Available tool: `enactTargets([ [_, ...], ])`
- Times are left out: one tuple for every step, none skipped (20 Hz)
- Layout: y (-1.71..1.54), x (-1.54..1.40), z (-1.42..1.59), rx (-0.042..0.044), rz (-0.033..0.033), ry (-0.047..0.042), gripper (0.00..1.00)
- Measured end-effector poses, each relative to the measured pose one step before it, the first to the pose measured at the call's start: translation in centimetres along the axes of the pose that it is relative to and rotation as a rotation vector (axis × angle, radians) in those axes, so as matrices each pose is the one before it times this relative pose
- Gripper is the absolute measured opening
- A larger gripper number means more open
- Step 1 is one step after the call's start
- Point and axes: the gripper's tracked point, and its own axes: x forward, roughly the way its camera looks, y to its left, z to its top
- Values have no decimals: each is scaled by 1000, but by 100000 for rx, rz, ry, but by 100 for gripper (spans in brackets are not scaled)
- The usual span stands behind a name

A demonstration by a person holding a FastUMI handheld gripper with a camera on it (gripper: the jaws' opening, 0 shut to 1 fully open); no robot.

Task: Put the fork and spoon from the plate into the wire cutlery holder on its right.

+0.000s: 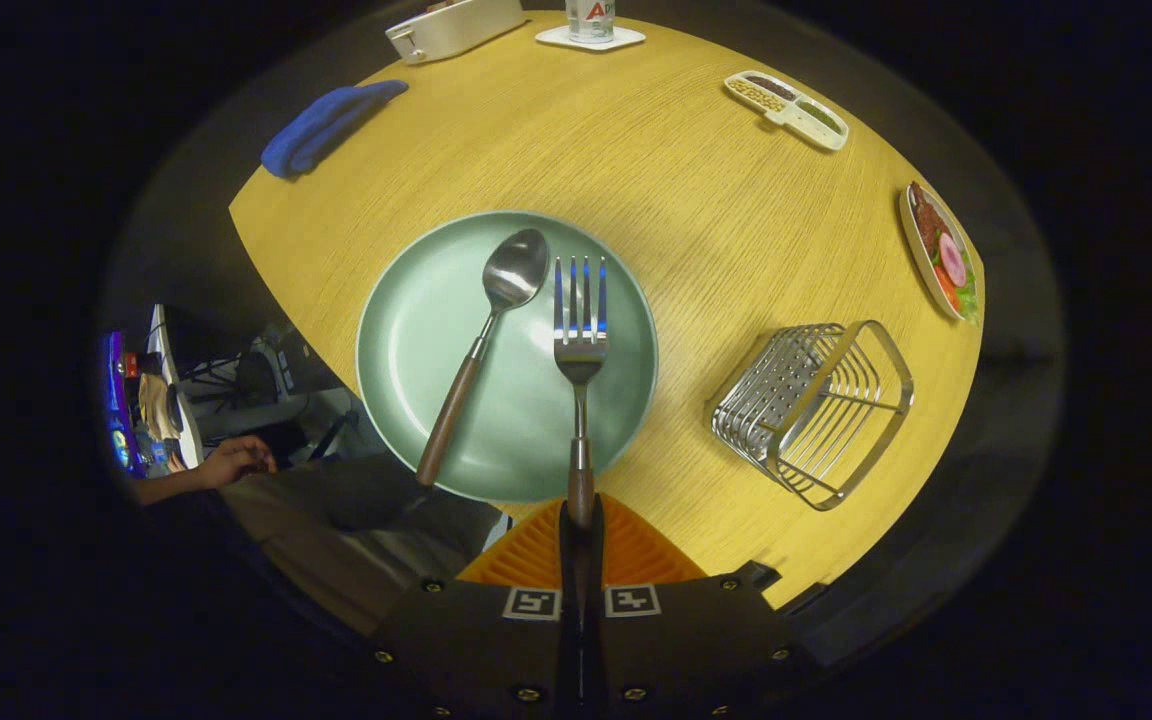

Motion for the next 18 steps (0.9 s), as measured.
enactTargets([
  [-440, -502, -442, -1528, -1716, 1481, 2],
  [-570, -526, -429, -1957, -2402, 1052, 2],
  [-398, -591, -384, -2120, -1645, 1465, 2],
  [-187, -589, -464, -1711, -586, 1513, 2],
  [-152, -651, -649, -1746, 690, 2330, 2],
  [-123, -654, -447, -745, 807, 944, 2],
  [-273, -726, -591, -893, 440, 1459, 2],
  [-418, -662, -783, -446, -437, 1913, 2],
  [-642, -702, -750, -473, -891, 2121, 2],
  [-1021, -432, -657, -189, -1031, 1875, 2],
  [-831, -504, -462, 47, -1267, 1276, 2],
  [-525, -742, -408, 85, -1522, 1403, 2],
  [-715, -377, -392, 529, -1668, 1179, 2],
  [-573, -183, -526, 647, -426, 1296, 2],
  [-284, -291, -337, 567, 267, 874, 2],
  [-366, -223, -259, 483, -328, 401, 2],
  [-339, -187, -198, 344, -54, 1083, 2],
  [-259, -95, -289, 358, 369, 1127, 2],
])
